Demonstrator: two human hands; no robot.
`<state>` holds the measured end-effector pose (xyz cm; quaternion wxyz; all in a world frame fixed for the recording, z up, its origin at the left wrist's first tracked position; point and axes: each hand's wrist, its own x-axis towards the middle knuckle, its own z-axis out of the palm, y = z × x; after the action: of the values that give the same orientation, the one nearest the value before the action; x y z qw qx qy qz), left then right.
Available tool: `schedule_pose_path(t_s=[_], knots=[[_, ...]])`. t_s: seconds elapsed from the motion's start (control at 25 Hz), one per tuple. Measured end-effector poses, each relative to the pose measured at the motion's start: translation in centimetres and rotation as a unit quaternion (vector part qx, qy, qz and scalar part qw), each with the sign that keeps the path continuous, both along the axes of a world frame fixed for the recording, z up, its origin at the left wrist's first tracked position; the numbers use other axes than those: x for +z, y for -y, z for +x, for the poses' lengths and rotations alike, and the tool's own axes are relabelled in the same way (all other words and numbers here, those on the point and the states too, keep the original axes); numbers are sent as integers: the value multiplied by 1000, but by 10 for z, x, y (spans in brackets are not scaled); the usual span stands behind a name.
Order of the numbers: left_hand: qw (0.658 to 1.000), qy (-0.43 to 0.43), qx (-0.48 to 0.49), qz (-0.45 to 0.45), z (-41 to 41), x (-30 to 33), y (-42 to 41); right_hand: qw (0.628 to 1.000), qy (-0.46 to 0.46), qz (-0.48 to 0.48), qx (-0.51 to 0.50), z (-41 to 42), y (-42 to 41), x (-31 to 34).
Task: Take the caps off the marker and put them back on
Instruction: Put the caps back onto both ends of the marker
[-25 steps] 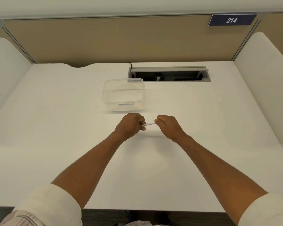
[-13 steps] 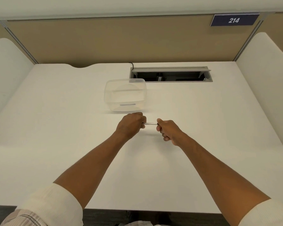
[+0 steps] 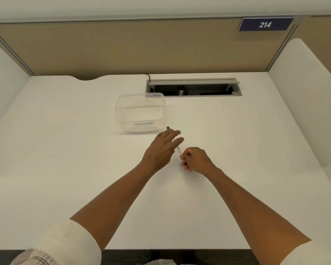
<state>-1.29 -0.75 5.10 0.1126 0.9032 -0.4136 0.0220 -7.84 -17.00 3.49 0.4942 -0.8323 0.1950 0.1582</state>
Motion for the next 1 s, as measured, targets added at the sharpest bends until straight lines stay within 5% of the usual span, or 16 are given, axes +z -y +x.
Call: schedule_pose_path(t_s=[0.12,0.24,0.52,1.0], knots=[[988,-111,104,-6,-13,-9,7,997,-7,-38,-67,2,7,-12],[973,-203,100,39,-15,-24,9,991,-26,-117,-66,6,13,-19],[972,-198,105,67,-10,-38,22,967,-39,-245,-48,10,6,-17],[965,-218,130,68,-8,-47,12,958,-36,-285,7,2,2,-21]])
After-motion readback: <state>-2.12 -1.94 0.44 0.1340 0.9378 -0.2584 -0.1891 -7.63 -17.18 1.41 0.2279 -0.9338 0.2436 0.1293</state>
